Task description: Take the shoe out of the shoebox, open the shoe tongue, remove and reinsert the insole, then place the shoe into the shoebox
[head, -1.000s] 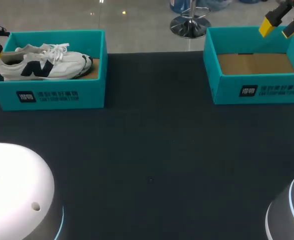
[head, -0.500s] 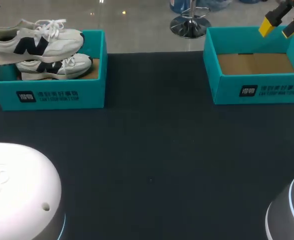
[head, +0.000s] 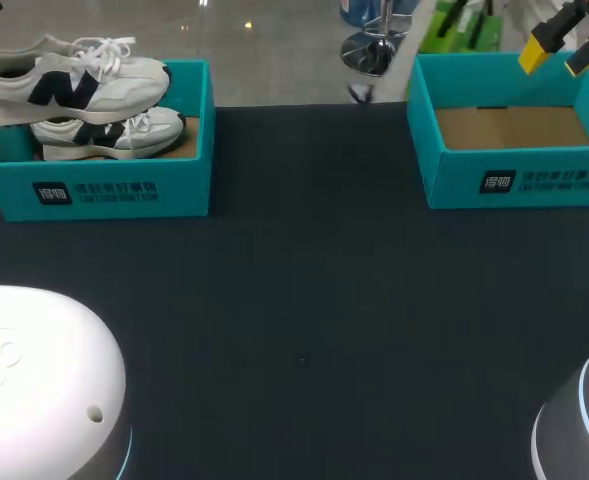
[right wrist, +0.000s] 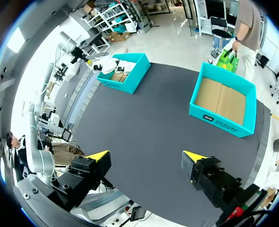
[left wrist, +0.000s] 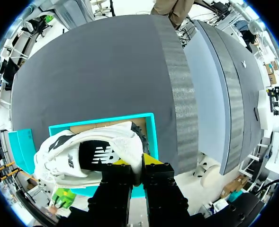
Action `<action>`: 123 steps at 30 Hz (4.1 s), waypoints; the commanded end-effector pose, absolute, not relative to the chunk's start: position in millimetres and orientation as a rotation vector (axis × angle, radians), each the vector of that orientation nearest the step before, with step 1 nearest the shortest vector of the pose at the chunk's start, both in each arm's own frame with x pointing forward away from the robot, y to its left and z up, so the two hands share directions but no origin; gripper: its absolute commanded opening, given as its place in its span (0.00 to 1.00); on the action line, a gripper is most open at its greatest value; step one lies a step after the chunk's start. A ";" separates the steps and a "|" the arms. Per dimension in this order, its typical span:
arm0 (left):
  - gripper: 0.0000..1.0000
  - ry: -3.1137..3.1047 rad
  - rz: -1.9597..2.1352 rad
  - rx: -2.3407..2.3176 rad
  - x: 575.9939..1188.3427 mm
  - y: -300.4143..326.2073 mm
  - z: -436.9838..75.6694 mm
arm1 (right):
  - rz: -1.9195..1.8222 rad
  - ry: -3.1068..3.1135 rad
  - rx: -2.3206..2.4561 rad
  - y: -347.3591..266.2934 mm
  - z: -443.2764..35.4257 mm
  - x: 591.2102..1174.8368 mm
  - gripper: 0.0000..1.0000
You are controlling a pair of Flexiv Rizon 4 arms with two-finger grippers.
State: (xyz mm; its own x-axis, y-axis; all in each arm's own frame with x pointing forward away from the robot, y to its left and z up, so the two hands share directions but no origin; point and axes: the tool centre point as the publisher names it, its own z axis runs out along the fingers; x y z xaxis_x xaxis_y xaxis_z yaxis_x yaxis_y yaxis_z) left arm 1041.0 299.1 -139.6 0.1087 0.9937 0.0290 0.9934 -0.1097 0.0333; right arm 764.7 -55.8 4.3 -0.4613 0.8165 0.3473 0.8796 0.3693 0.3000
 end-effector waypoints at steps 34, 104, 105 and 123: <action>0.00 1.859 -0.009 2.437 872.9 86.3 -138.2 | -0.673 -2.480 -1.549 -55.5 4.7 766.0 1.00; 0.00 1.906 -0.072 2.467 743.8 -35.1 -180.3 | -0.673 -2.480 -1.549 -55.5 4.7 766.0 1.00; 0.00 1.906 -0.072 2.467 743.8 -35.1 -180.3 | -0.673 -2.480 -1.549 -55.5 4.7 766.0 1.00; 0.00 1.917 0.006 2.440 741.8 -58.5 -204.8 | -0.673 -2.480 -1.549 -55.5 4.7 766.0 1.00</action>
State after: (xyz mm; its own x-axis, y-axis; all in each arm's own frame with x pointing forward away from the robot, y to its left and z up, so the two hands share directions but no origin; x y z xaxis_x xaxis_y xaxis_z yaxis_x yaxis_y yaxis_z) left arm 741.3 -49.2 -190.9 0.2408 0.9703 -0.0217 0.9702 -0.2400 0.0343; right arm 764.7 -55.8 4.3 -0.4613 0.8165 0.3472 0.8795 0.3694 0.3000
